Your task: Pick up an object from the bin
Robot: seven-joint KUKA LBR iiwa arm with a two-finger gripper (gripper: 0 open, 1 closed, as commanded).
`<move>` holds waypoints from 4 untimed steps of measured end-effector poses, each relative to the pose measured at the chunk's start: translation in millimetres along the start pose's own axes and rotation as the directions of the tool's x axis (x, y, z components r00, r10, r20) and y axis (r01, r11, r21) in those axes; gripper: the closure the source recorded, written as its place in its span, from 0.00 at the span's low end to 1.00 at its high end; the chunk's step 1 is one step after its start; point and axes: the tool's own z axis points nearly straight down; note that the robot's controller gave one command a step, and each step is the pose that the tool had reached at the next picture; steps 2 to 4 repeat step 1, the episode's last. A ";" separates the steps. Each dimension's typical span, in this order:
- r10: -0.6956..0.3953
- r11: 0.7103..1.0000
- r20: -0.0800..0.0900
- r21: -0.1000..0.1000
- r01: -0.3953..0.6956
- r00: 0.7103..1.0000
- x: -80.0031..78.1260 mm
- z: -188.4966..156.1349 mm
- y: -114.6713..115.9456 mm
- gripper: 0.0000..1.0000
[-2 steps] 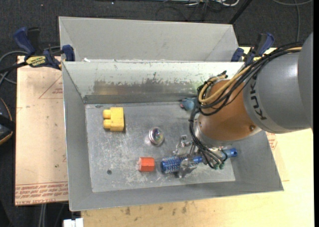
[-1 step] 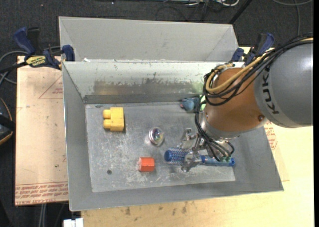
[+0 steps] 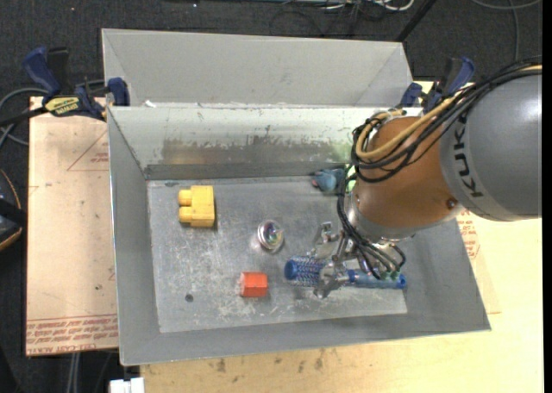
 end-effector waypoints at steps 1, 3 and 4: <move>0.001 1.000 0.001 0.000 -0.001 1.000 -0.6 -15.7 0.2 1.00; 0.001 1.000 0.001 0.000 -0.001 1.000 -0.6 -15.7 0.2 1.00; 0.001 1.000 0.001 0.000 -0.001 1.000 -0.6 -15.7 0.2 1.00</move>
Offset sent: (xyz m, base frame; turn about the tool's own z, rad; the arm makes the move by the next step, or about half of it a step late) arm 0.0002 0.0000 0.0160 0.0000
